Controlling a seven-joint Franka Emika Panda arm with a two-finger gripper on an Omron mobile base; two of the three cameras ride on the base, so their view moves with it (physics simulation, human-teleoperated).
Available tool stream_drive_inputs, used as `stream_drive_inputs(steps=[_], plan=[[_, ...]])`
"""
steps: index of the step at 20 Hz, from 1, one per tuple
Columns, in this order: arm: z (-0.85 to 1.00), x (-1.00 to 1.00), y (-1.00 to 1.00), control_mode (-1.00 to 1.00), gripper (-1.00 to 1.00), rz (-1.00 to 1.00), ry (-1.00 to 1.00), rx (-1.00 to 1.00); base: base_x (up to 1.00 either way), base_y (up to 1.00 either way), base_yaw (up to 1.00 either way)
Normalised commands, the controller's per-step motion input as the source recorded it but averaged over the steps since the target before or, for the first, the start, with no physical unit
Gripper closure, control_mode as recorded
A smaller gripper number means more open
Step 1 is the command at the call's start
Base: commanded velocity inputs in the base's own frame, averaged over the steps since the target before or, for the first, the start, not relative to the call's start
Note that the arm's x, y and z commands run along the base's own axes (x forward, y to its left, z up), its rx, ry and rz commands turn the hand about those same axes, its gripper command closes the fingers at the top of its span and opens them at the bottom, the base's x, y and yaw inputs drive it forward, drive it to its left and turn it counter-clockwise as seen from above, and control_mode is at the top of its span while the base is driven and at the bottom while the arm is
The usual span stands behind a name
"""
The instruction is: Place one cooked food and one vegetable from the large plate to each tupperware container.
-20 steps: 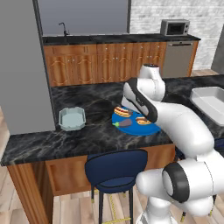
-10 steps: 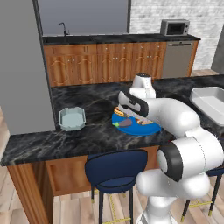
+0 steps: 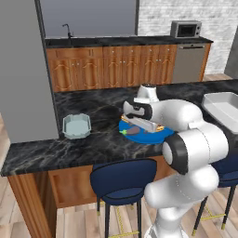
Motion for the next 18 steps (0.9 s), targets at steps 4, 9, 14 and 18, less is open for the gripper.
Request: stream_drive_inputs(steps=[4,9,14,18], plan=[[-0.14,0.4,0.0,-1.0,-1.0,0.0,0.0,0.0,0.0,0.0,0.0],[-0.32,0.42,0.07,-1.0,-1.0,-0.03,0.0,0.0,0.0,0.0,0.0],[-0.45,0.37,0.2,-1.0,-1.0,-0.04,0.04,0.0,0.0,0.0,0.0],[-0.2,0.34,0.08,-1.0,-1.0,-0.02,0.05,0.0,0.0,0.0,0.0]])
